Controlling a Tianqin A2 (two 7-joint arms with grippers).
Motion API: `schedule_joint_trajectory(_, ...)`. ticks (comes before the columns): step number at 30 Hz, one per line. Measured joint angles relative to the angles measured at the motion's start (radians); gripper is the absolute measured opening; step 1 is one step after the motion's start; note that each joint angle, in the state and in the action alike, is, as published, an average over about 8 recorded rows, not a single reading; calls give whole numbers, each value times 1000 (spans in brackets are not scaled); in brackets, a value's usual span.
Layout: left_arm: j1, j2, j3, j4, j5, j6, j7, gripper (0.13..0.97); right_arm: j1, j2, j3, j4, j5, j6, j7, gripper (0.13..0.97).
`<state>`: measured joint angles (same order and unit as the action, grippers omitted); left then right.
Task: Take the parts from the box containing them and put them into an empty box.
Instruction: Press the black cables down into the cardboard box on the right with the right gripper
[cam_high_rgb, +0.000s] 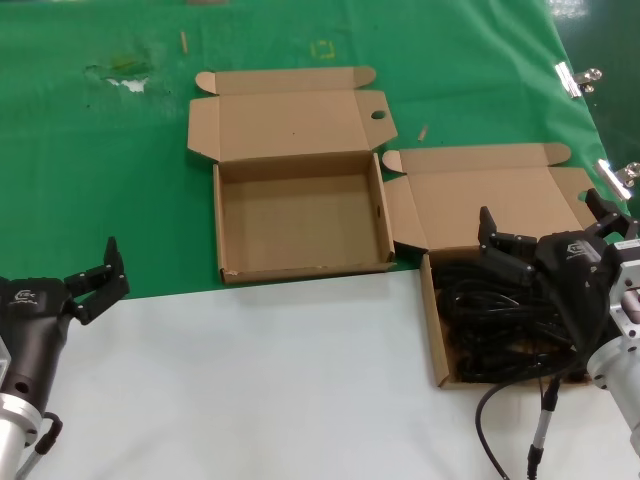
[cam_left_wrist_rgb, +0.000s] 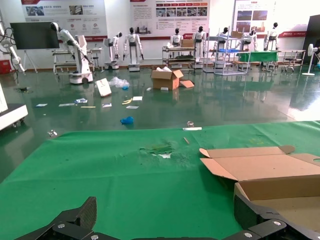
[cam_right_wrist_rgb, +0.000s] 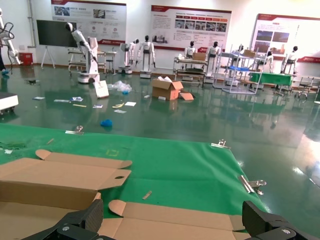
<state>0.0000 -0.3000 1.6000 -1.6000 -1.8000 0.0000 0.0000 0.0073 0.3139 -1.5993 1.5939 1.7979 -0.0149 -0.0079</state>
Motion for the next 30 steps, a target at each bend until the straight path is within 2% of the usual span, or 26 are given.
schedule_joint_trajectory(30,0,0,0,0,0,0,0,966,0,0,0,0,0,0,0,966)
